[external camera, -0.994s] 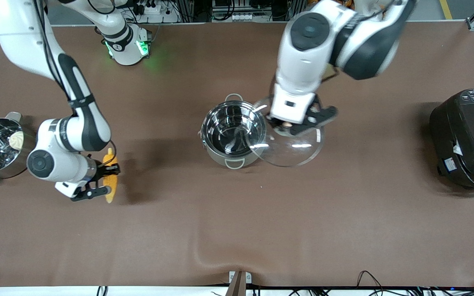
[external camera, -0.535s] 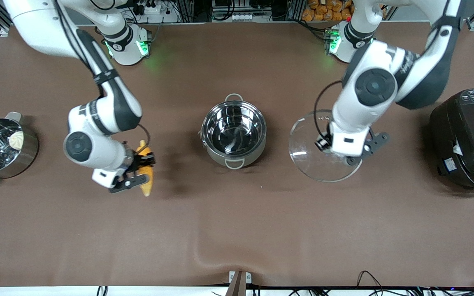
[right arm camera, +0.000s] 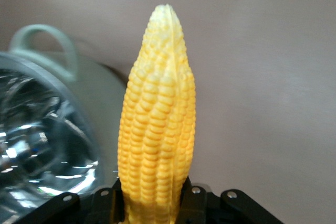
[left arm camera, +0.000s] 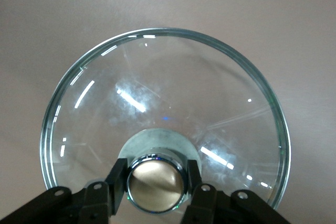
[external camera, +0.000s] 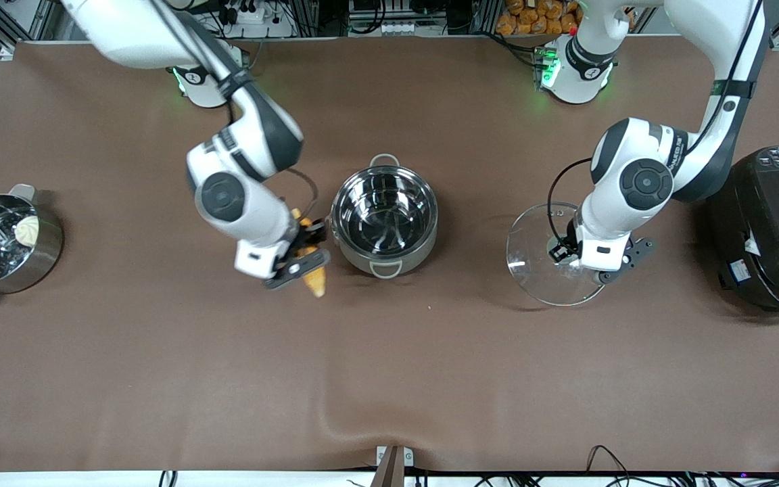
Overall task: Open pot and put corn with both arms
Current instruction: 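Lower the corn into the pot while the left gripper sets the lid down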
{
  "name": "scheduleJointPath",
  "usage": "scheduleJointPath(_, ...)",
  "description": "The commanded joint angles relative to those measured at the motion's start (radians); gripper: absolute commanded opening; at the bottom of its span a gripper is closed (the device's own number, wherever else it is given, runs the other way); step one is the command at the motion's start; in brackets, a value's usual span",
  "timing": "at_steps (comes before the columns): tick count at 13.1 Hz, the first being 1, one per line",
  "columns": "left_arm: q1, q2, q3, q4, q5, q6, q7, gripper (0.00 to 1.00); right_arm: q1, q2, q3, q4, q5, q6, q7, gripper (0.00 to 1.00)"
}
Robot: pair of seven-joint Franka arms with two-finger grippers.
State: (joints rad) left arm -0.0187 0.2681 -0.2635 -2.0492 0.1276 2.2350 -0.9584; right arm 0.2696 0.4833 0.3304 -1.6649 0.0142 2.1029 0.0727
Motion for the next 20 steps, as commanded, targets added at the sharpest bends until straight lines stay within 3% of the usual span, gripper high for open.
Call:
scheduleJointPath(1, 0.046, -0.066, -0.014, -0.116, 0.010, 0.098, 0.030, 0.00, 0.077, 0.003, -0.011, 0.054, -0.054, -0.067, 0.032, 0.00)
scheduleJointPath(7, 0.066, -0.076, -0.011, -0.293, 0.035, 0.328, 0.040, 0.00, 0.227, 0.064, -0.011, 0.102, -0.212, -0.087, 0.143, 0.00)
scheduleJointPath(11, 0.075, -0.081, -0.011, -0.315, 0.062, 0.341, 0.040, 0.00, 0.301, 0.144, -0.016, 0.186, -0.278, -0.093, 0.202, 0.00)
scheduleJointPath(15, 0.075, -0.076, -0.013, -0.327, 0.093, 0.342, 0.035, 0.00, 0.318, 0.155, -0.017, 0.185, -0.319, -0.095, 0.208, 0.00)
scheduleJointPath(16, 0.077, -0.075, -0.013, -0.328, 0.093, 0.350, 0.035, 0.00, 0.318, 0.155, -0.017, 0.185, -0.321, -0.101, 0.210, 0.12)
scheduleJointPath(17, 0.080, -0.073, -0.013, -0.330, 0.093, 0.357, 0.033, 0.00, 0.318, 0.155, -0.017, 0.185, -0.322, -0.112, 0.219, 0.87)
scheduleJointPath(18, 0.083, -0.067, -0.013, -0.336, 0.093, 0.376, 0.033, 0.00, 0.318, 0.155, -0.017, 0.185, -0.326, -0.115, 0.231, 1.00)
scheduleJointPath(20, 0.089, -0.060, -0.013, -0.348, 0.093, 0.411, 0.030, 0.00, 0.318, 0.153, -0.017, 0.185, -0.326, -0.116, 0.234, 1.00)
